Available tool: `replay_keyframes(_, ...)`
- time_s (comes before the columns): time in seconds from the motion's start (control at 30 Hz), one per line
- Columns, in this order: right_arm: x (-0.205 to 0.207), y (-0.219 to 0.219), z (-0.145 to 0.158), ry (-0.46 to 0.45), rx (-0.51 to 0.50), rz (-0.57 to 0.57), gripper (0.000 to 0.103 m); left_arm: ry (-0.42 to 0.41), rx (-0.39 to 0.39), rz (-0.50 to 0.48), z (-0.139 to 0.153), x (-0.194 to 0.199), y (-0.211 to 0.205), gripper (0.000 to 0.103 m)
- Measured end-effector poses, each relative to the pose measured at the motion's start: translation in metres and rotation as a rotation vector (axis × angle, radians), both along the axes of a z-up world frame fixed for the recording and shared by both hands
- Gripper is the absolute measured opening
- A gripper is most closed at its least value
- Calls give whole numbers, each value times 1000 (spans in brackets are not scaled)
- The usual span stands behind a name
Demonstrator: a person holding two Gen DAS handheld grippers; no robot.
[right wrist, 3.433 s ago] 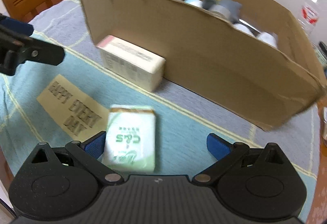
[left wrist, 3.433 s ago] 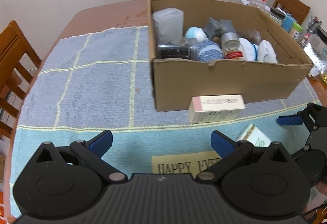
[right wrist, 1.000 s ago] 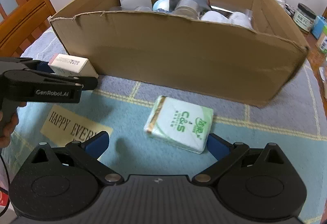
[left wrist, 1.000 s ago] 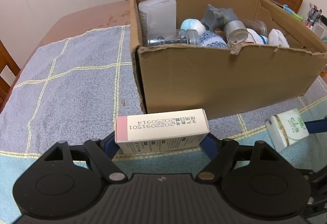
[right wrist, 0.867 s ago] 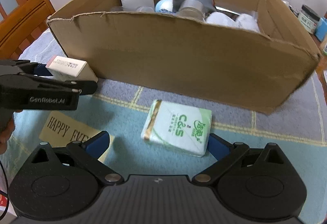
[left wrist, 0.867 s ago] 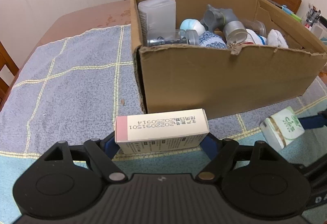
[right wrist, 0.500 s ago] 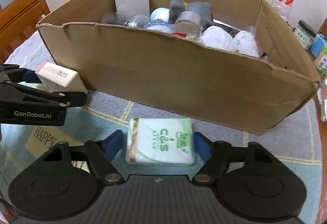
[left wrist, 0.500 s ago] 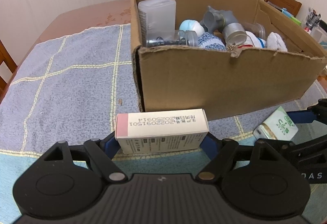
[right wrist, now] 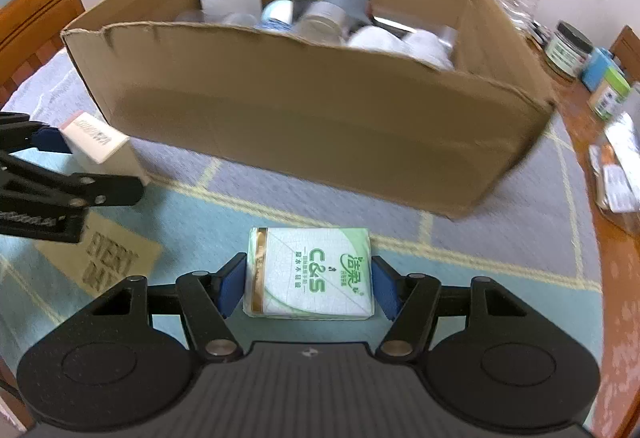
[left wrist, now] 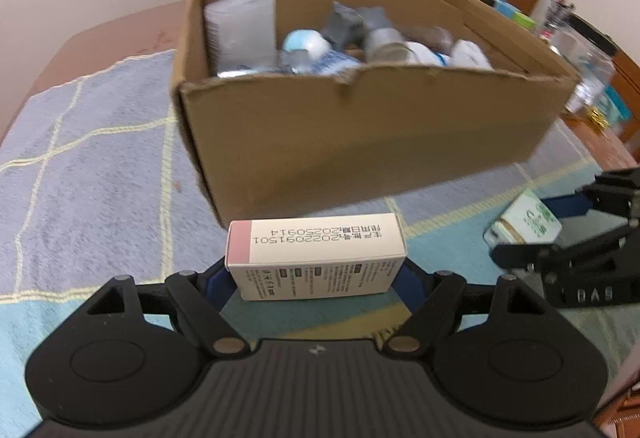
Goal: Organize objects
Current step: 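Carry the medicine box and C&S pack over the box and release them inside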
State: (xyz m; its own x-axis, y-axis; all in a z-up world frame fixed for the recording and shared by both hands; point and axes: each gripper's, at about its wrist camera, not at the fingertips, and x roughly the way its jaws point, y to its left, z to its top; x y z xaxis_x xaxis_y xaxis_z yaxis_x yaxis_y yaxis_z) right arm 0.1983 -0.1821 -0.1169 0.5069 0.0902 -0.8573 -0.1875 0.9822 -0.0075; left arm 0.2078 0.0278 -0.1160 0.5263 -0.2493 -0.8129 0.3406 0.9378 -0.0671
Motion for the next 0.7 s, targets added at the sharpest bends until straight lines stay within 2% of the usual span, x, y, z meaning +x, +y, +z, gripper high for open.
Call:
replay_keyframes(0.3,-11,-17,-1,-10,-2,-15,71,-31,5,56,0,-2,-7,81)
replay_keyframes(0.5,-11,-16,-1,-17,0,-22,80,-19,2,91,-5,-2,-7,81)
replay_keyframes(0.7,-9,-13,-2,-18,-3,-22,77,-7,-10,103,-7,-1,-5,81)
